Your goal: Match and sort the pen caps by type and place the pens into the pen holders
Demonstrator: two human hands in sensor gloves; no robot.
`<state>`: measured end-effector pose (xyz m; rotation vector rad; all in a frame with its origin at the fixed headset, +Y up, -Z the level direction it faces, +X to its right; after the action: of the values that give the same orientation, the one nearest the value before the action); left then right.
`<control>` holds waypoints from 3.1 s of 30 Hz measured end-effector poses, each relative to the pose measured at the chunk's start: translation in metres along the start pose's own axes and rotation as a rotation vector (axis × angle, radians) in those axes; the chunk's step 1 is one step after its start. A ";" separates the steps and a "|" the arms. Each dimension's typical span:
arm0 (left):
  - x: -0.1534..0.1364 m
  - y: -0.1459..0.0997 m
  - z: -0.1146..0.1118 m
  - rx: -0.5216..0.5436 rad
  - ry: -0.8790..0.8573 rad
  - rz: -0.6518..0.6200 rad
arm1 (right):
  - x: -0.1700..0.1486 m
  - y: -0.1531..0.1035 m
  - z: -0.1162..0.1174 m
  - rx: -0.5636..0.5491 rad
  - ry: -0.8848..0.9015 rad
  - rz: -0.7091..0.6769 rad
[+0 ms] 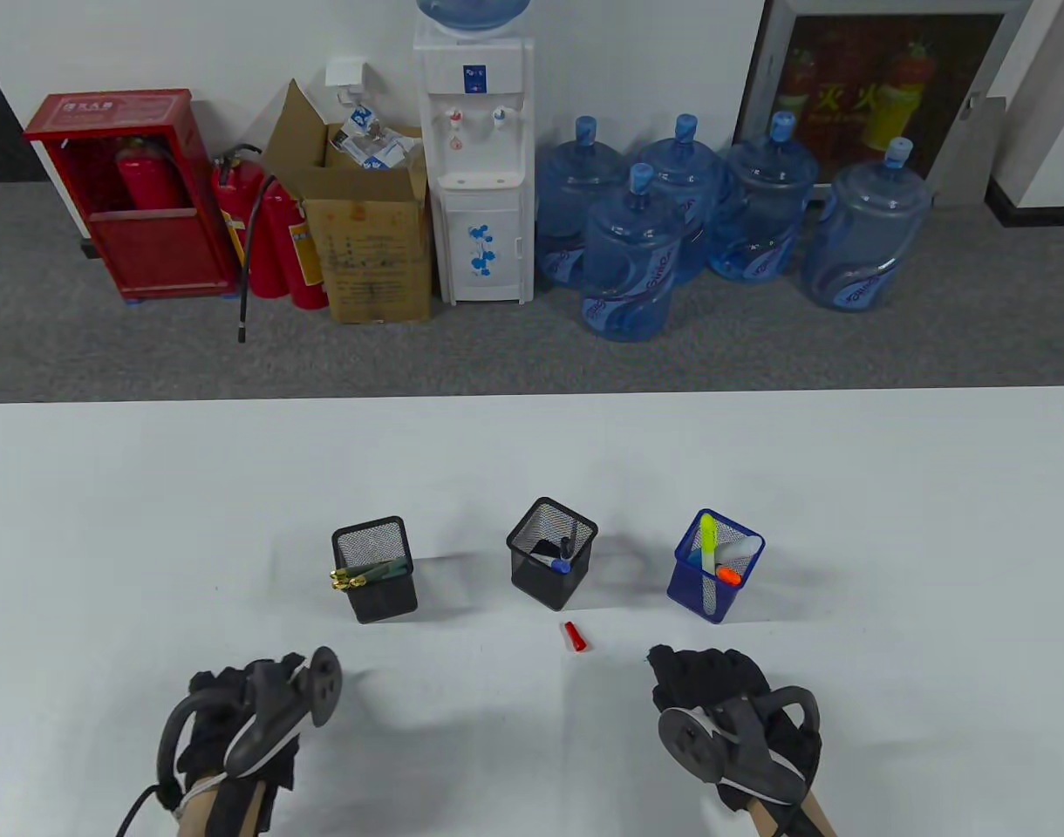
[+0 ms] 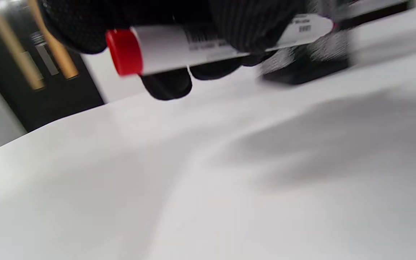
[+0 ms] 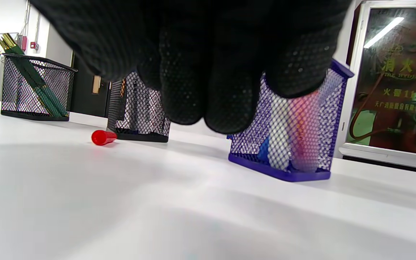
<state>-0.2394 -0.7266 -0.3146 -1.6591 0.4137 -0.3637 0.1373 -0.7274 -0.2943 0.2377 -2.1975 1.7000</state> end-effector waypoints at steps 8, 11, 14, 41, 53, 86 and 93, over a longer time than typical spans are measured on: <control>0.106 -0.017 0.069 0.236 -0.217 -0.257 | 0.001 0.000 -0.001 0.009 -0.016 -0.010; 0.124 -0.020 0.064 0.276 -0.241 -0.272 | 0.003 0.000 0.000 0.006 -0.029 -0.024; 0.129 -0.022 0.056 0.281 -0.133 -0.274 | 0.005 0.003 0.004 0.025 -0.028 -0.028; 0.102 -0.020 0.034 0.229 -0.230 -0.250 | 0.067 0.103 0.056 0.132 -0.108 0.229; 0.103 -0.020 0.037 0.244 -0.241 -0.254 | 0.053 0.079 0.032 0.307 -0.097 0.156; 0.134 -0.038 0.071 0.430 -0.385 -0.260 | 0.004 0.022 0.018 -0.019 0.951 0.266; 0.138 -0.043 0.075 0.455 -0.400 -0.273 | 0.010 0.024 0.027 0.112 0.962 0.292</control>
<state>-0.0801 -0.7206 -0.2814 -1.2953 -0.1892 -0.2902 0.1156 -0.7465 -0.3182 -0.7565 -1.4451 1.5762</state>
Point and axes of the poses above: the tracker on the back of each hand, its own x axis roughly to the thumb side, its own y axis roughly from the wrist to the fingertips, z = x × y, the point moved 4 cm from there along y, roughly from the wrist to the fingertips, and after that the axes turned 12 degrees about y, right-handed, at the moved point
